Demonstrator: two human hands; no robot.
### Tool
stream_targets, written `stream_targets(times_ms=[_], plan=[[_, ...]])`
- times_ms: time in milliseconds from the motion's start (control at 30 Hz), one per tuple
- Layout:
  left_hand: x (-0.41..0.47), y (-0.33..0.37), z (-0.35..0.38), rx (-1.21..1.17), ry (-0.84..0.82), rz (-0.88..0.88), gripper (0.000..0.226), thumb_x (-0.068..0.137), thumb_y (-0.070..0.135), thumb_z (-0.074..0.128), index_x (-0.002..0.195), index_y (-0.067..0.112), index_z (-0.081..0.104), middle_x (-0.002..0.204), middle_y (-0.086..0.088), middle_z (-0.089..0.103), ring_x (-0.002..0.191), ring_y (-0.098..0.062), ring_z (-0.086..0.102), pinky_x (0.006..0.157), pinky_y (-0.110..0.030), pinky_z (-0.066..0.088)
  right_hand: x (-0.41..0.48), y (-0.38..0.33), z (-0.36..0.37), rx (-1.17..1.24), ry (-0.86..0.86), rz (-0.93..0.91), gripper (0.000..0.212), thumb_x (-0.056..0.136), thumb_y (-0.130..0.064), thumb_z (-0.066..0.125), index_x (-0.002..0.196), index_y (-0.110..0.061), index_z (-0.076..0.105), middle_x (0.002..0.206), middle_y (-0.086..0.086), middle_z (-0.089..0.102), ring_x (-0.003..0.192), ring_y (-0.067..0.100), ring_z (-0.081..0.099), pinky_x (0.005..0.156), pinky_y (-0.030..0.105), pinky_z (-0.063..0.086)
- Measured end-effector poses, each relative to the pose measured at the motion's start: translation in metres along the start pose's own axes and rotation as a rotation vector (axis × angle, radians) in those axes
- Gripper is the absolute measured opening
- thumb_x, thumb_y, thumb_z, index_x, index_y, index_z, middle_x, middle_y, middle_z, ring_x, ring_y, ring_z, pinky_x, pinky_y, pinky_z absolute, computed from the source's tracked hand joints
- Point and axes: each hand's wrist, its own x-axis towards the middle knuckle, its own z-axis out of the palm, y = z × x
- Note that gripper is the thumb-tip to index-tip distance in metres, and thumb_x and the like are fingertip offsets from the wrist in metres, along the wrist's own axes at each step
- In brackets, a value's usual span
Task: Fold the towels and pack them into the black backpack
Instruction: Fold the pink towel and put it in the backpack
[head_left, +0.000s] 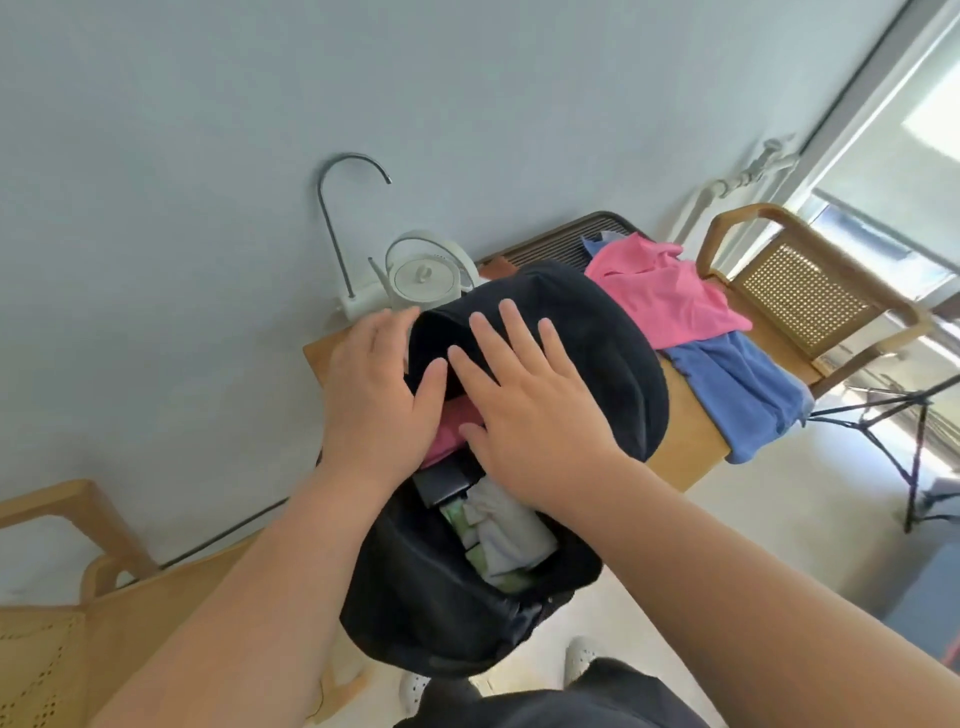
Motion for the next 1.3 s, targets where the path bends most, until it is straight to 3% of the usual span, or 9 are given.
stream_targets(times_ms=[133, 200, 367, 600, 700, 933, 1300], plan=[[0.020, 0.065, 0.003, -0.040, 0.107, 0.103, 0.045, 0.092, 0.032, 0.057, 0.132, 0.014, 0.054, 0.130, -0.004, 0.057, 0.122, -0.021, 0.049, 0.107, -0.034, 0.035, -0.013, 0.050, -0.037, 0.063, 0.224, 0.068, 0.064, 0.099, -0.047, 0.045, 0.157, -0.021, 0.032, 0.167, 0.009, 0.019, 0.155, 0.033, 0.001, 0.124, 0.055, 0.007], [0.024, 0.102, 0.010, -0.051, 0.122, 0.139, 0.043, 0.093, 0.031, 0.057, 0.132, 0.015, 0.054, 0.129, -0.002, 0.056, 0.121, -0.018, 0.047, 0.106, -0.032, 0.034, -0.022, 0.088, -0.043, 0.125, 0.254, 0.137, 0.060, 0.101, -0.047, 0.041, 0.156, -0.024, 0.032, 0.167, 0.006, 0.019, 0.155, 0.030, 0.001, 0.125, 0.053, 0.006], [0.031, 0.193, 0.059, 0.027, 0.056, 0.186, 0.045, 0.094, 0.034, 0.058, 0.135, 0.017, 0.052, 0.132, -0.001, 0.054, 0.122, -0.016, 0.045, 0.104, -0.029, 0.031, -0.065, 0.206, -0.017, 0.317, 0.180, 0.299, 0.058, 0.102, -0.047, 0.041, 0.156, -0.032, 0.026, 0.167, 0.005, 0.014, 0.155, 0.030, 0.001, 0.124, 0.054, 0.010], [0.042, 0.278, 0.169, 0.115, -0.147, 0.131, 0.055, 0.087, 0.046, 0.054, 0.136, 0.021, 0.051, 0.127, -0.002, 0.054, 0.117, -0.027, 0.051, 0.101, -0.047, 0.043, -0.125, 0.336, 0.017, 0.352, 0.002, 0.355, 0.067, 0.097, -0.052, 0.048, 0.157, -0.038, 0.022, 0.169, 0.004, 0.006, 0.155, 0.030, 0.002, 0.122, 0.055, 0.010], [0.046, 0.286, 0.208, 0.166, -0.253, 0.054, 0.057, 0.085, 0.052, 0.054, 0.136, 0.026, 0.049, 0.126, -0.002, 0.053, 0.117, -0.029, 0.051, 0.097, -0.050, 0.046, -0.134, 0.375, 0.031, 0.375, -0.084, 0.373, 0.070, 0.097, -0.057, 0.048, 0.158, -0.038, 0.019, 0.168, 0.004, 0.007, 0.155, 0.031, 0.004, 0.122, 0.056, 0.013], [0.063, 0.285, 0.291, 0.237, -0.477, -0.120, 0.062, 0.091, 0.049, 0.061, 0.147, 0.028, 0.041, 0.145, -0.006, 0.041, 0.132, -0.035, 0.040, 0.108, -0.050, 0.039, -0.118, 0.442, 0.080, 0.375, -0.239, 0.371, 0.081, 0.091, -0.065, 0.052, 0.158, -0.038, 0.016, 0.168, 0.007, 0.007, 0.153, 0.035, 0.007, 0.121, 0.057, 0.015], [0.154, 0.234, 0.392, 0.233, -0.629, -0.225, 0.071, 0.090, 0.049, 0.063, 0.151, 0.023, 0.039, 0.151, -0.011, 0.040, 0.136, -0.035, 0.040, 0.109, -0.048, 0.040, -0.031, 0.510, 0.124, 0.410, -0.417, 0.368, 0.076, 0.091, -0.062, 0.053, 0.156, -0.037, 0.022, 0.167, 0.007, 0.010, 0.153, 0.034, 0.011, 0.120, 0.057, 0.018]])
